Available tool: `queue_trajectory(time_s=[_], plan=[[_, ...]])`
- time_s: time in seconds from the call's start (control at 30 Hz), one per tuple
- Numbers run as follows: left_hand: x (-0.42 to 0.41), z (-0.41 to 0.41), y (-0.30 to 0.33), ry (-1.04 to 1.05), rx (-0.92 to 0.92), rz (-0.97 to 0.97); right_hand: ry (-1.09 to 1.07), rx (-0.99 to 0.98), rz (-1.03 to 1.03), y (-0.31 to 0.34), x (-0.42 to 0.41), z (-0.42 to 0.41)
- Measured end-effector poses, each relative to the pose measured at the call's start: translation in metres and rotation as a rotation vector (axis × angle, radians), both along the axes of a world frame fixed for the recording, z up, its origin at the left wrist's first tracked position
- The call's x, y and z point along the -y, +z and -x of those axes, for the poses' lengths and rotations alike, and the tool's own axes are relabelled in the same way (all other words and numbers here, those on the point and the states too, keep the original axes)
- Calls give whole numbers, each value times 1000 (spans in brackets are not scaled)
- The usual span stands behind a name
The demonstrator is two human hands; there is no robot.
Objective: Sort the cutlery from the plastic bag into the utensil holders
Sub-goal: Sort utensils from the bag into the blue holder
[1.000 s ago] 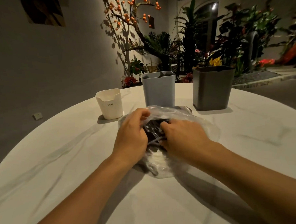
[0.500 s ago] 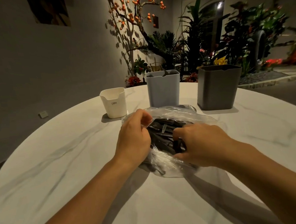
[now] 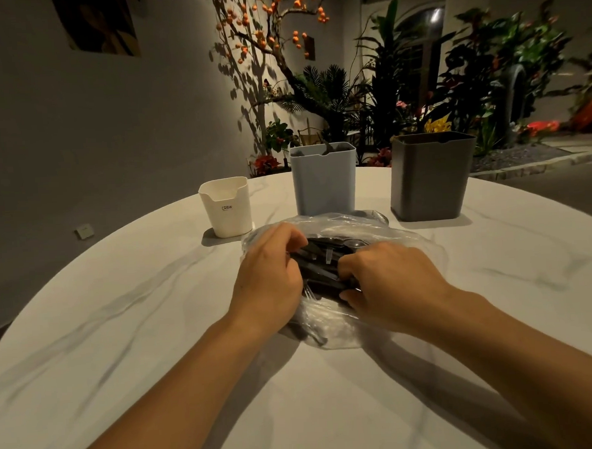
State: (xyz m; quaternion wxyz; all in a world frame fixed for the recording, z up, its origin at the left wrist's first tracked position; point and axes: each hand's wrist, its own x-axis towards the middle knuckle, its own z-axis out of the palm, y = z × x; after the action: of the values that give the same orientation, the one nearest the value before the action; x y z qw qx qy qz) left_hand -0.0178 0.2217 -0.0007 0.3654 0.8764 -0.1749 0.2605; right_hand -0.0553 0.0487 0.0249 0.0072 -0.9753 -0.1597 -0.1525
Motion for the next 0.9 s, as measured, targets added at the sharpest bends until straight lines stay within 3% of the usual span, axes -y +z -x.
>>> queue_trajectory(time_s=[0.2,0.43,0.6,0.73,0.9], plan=[[-2,-1,0,23,29,-26,41,42,-26,-4,-2,-1],[-5,-1,2,61,32,-21,-8,86,-56,-8,-3,-4],[-4,-1,2,39,45,-13,-50,7,-38,-16,-3,-10],[-2,0,1,40,41,-15,-100,80,-58,-16,3,-14],[-2,0,2,49,18,-9,0,10,-168,-16,2,-12]])
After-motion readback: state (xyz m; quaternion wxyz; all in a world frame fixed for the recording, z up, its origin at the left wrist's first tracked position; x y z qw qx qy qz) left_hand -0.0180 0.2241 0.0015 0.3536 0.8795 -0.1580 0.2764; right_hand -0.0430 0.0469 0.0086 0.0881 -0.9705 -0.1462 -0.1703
